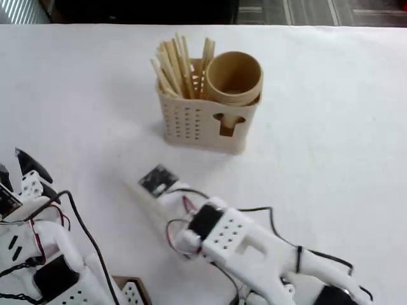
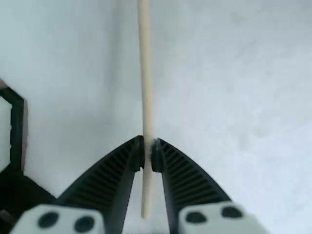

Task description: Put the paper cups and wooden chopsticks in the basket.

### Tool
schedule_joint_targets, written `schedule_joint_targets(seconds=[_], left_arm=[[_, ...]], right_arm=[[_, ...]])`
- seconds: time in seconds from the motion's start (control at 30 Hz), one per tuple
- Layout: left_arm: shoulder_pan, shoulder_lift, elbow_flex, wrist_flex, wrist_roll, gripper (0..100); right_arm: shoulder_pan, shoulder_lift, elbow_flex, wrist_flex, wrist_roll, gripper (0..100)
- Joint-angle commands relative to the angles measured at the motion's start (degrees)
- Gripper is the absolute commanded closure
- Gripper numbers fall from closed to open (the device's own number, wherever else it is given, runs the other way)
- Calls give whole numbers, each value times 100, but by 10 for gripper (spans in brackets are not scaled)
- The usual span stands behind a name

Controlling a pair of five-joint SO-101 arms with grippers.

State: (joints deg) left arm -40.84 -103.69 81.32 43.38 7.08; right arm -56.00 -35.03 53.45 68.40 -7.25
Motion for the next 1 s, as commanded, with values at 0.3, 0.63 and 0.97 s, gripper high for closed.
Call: schedule_joint_targets(seconds=[0.3, 0.63, 0.97], left_arm=[[198, -40, 88, -70, 26, 849], [242, -48, 97, -35, 18, 849], [251, -48, 123, -35, 18, 849]], right_arm=[[822, -2941, -308, -163, 431, 981], [1376, -3908, -308, -1754, 387, 981], [2053, -3231, 835, -6466, 431, 981]])
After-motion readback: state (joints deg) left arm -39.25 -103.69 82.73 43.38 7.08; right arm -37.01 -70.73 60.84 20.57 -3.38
